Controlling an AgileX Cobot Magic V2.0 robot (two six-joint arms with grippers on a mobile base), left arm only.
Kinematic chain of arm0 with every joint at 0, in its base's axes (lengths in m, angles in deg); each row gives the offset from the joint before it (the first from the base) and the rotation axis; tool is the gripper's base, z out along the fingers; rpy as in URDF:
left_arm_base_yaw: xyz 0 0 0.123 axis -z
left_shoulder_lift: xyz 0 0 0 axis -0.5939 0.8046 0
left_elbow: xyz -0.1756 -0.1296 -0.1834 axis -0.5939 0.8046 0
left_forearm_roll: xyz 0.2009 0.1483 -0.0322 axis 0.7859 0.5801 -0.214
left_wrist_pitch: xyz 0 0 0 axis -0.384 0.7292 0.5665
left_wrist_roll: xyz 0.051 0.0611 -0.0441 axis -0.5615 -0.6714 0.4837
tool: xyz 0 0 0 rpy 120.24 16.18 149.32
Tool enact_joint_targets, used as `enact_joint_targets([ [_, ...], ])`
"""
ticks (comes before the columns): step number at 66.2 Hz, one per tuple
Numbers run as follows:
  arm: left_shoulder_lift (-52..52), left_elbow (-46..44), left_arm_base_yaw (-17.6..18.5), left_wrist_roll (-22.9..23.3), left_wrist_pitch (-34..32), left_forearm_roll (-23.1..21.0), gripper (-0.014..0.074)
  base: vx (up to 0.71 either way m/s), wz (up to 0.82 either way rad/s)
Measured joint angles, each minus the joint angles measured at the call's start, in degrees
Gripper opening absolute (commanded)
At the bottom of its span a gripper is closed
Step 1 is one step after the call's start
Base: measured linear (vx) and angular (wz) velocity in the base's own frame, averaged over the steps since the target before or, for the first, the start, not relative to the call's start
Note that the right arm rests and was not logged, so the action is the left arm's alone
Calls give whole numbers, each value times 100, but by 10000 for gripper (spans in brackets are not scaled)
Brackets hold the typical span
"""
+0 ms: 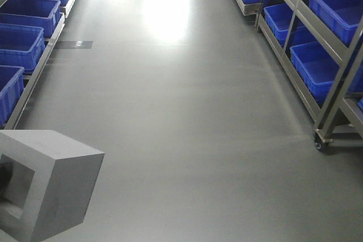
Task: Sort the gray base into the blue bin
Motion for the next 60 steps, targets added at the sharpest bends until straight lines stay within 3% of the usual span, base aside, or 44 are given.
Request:
enact_joint_targets([
  [60,0,0,0,0,11,0,-6,43,1],
])
